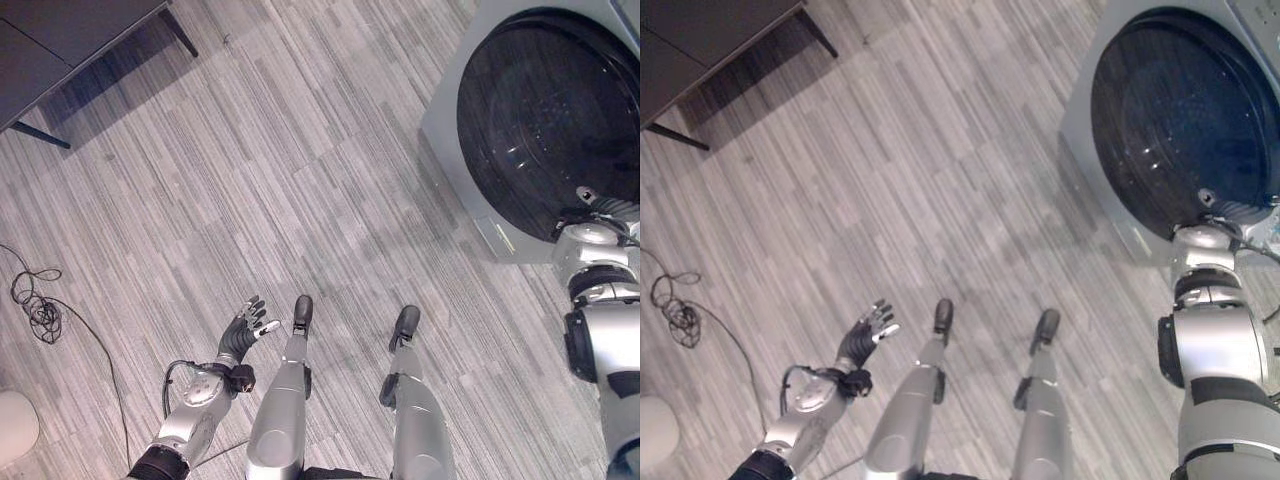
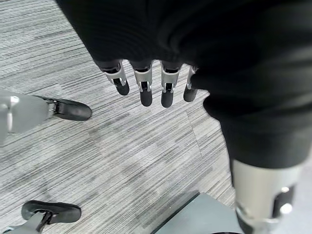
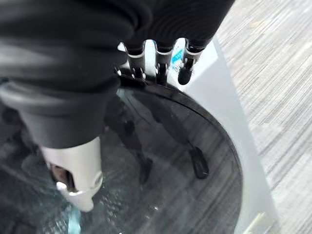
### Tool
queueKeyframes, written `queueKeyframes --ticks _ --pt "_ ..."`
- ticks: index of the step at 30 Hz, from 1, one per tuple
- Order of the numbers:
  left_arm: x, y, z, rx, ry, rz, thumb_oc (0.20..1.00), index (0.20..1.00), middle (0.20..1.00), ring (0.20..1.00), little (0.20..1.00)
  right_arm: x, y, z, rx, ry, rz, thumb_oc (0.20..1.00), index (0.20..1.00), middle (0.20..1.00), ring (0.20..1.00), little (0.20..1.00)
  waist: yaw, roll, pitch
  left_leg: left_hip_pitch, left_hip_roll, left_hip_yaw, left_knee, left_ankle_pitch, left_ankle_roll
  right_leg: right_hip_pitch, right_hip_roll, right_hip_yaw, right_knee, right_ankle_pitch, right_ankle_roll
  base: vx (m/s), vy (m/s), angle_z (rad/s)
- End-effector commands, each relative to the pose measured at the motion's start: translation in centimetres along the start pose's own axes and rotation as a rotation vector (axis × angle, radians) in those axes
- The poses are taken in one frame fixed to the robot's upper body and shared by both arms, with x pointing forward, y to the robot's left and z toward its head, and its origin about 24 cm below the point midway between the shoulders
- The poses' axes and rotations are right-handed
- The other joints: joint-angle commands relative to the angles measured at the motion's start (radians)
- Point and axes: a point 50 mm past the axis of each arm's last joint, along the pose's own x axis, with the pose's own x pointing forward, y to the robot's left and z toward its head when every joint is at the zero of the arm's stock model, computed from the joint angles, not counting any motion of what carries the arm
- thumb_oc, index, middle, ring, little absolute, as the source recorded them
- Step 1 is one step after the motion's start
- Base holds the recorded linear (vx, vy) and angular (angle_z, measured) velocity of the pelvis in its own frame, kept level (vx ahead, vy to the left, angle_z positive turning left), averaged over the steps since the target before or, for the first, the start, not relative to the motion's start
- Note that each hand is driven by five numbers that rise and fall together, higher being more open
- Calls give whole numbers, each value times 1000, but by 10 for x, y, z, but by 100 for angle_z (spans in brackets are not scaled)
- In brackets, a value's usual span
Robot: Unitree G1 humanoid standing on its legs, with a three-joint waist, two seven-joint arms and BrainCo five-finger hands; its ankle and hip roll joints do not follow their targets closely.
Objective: Grab the laundry basket,head to the washer,open it,put in the laundry and shut it.
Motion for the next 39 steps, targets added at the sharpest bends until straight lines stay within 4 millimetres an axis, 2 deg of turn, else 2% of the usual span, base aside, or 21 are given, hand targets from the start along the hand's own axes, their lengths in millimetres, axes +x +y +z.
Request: queueKeyframes --ticks 1,2,3,5,8,9,11,14,21,26,30,35,39 --pt "-9 7 7 72 -13 -69 1000 1000 1000 1000 1000 -13 20 68 26 -235 236 1000 1000 1000 1000 1000 57 -54 -26 -53 24 -3 3 -73 2 73 -51 5 9 -176 62 19 -32 -5" --pt "-9 6 7 76 -11 -74 1000 1000 1000 1000 1000 -16 25 66 19 -224 257 495 495 495 495 495 61 -53 -26 -53 26 -4 3 -72 1 74 -50 3 9 -177 61 26 -40 -6" --pt "-7 3 8 82 -13 -85 1000 1000 1000 1000 1000 -24 38 64 -18 -232 301 200 200 200 200 200 70 -51 -23 -55 28 -10 3 -71 -1 77 -47 -1 9 -180 59 25 -35 -5" --pt "-6 2 9 82 -16 -90 1000 1000 1000 1000 1000 -29 45 63 -25 -239 325 200 200 200 200 200 72 -51 -23 -56 29 -12 3 -70 -1 78 -46 -3 9 -181 58 19 -19 -7" --pt "-3 2 10 70 -30 -76 1000 1000 1000 1000 1000 -59 82 57 -71 -303 460 200 200 200 200 200 81 -51 -23 -55 30 -14 3 -69 0 80 -43 0 9 -183 55 19 -7 -6" --pt "-3 2 10 70 -30 -76 1000 1000 1000 1000 1000 -59 82 57 -71 -303 460 200 200 200 200 200 81 -51 -24 -56 30 -14 3 -69 0 80 -43 -1 9 -183 55 9 -5 -5" --pt "-2 2 11 63 -39 -69 1000 1000 1000 1000 1000 -81 102 57 -82 -353 545 200 200 200 200 200 87 -53 -23 -56 31 -15 3 -68 1 79 -43 1 9 -183 53 5 -11 -5" --pt "-1 1 12 59 -45 -65 1000 1000 1000 1000 1000 -102 118 63 -40 -393 616 200 200 200 200 200 92 -51 -21 -56 30 -16 3 -69 1 79 -43 1 9 -183 52 0 -2 -6" --pt "1 -2 13 67 -47 -72 1000 1000 1000 1000 1000 -130 135 72 80 -393 707 200 200 200 200 200 111 -44 -18 -56 29 -21 3 -68 2 82 -46 -1 9 -184 51 -3 4 -3" --pt "3 -2 13 72 -46 -69 1000 1000 1000 1000 1000 -145 145 68 174 -341 757 200 200 200 200 200 121 -42 -18 -58 25 -28 3 -68 1 87 -46 -7 9 -185 52 0 0 0" --pt "5 -4 12 78 -46 -63 1000 1000 1000 1000 1000 -176 163 54 265 -259 852 200 200 200 200 200 142 -34 -17 -62 24 -39 3 -67 0 93 -48 -18 9 -188 52 -4 -5 -2" --pt "6 -2 11 88 -38 -48 1000 1000 1000 1000 1000 -192 171 43 320 -186 888 200 200 200 200 200 156 -31 -16 -69 21 -46 3 -65 -2 93 -48 -25 9 -189 53 0 0 0" --pt "8 -3 6 91 -23 -28 1000 1000 1000 1000 1000 -214 182 24 360 -81 949 200 200 200 200 200 167 -36 -16 -66 19 -55 3 -66 1 108 -47 -31 9 -193 51 0 0 0"
